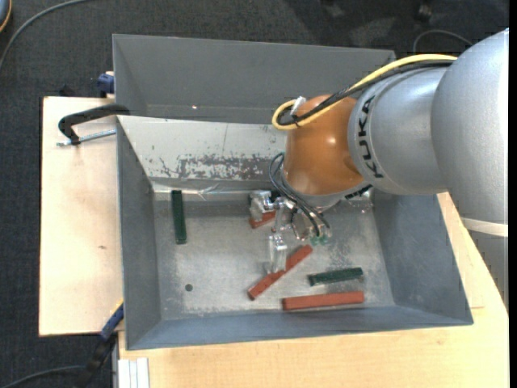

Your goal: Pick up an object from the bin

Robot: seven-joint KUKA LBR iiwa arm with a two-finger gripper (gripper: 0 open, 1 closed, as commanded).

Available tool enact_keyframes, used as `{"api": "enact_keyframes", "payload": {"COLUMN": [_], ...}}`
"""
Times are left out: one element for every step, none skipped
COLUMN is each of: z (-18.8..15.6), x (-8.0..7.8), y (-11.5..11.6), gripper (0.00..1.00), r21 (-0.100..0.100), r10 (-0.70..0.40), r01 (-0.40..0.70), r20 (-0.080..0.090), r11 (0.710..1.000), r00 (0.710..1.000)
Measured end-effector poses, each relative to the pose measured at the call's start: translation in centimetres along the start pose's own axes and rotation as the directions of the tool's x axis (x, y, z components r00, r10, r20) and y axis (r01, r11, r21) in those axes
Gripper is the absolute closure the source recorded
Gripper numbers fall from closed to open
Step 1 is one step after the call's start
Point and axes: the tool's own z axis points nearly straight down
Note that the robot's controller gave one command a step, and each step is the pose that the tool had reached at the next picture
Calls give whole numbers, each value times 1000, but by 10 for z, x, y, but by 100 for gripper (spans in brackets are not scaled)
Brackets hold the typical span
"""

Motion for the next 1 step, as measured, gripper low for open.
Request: {"api": "enact_keyframes", "payload": {"z": [-4], "x": [27], "y": [-44], "gripper": [0], "r21": [4], "r10": [-397], "r01": [397], "r20": [6], "r11": [918], "r00": [918]}}
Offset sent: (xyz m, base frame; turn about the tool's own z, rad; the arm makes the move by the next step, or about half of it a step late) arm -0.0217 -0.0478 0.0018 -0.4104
